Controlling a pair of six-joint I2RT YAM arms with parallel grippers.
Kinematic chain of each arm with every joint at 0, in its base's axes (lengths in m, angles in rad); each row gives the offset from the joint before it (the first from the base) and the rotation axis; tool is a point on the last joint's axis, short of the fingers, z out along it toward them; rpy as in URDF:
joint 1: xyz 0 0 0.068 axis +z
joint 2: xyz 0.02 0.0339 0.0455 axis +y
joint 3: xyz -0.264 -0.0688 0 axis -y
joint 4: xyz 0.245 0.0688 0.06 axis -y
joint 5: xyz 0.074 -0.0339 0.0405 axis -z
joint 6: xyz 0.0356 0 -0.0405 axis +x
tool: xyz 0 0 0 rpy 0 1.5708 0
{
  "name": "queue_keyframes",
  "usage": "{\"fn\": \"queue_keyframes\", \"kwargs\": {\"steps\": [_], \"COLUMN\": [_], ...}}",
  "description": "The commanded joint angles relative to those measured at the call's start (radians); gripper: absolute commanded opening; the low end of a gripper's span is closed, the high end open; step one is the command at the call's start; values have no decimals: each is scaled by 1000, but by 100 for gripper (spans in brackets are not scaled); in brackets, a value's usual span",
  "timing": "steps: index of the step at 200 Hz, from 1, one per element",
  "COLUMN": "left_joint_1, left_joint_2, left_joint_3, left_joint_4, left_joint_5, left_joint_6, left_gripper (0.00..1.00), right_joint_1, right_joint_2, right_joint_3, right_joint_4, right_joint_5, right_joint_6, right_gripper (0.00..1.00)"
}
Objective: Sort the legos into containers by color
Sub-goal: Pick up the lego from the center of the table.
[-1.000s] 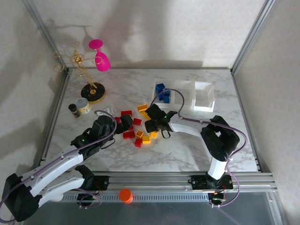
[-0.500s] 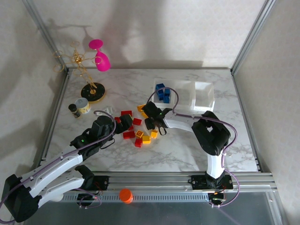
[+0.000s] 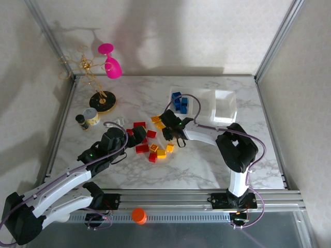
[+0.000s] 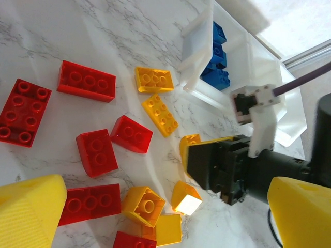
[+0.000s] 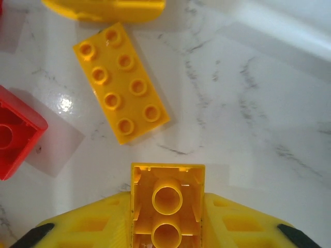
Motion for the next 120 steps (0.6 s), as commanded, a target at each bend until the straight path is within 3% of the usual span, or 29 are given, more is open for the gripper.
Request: {"fn": "queue_keyframes", "kwargs": {"steps": [1,36,62,120], "left_joint_1": [7,-8,-33,-68], "left_joint_2": [6,55,112,251], "left_joint_3": [21,47,75,148], "left_joint_4": [31,73,103,181], "left_joint_5": [20,56,61,82], "left_joint_6": [3,10,16,30], "left_gripper": [100,100,100,100], "right_joint_1": [-37,-109,-222,-414], "right_joint_2": [-103,-184,-211,-106], "right_joint_3": [-17,-19,2,130], "right_joint_4": [-29,-67,-72,-37], "right_joint_5": [20,36,38,27], "right_joint_6": [20,32,26,22], "right_gripper": [33,34,34,34]}}
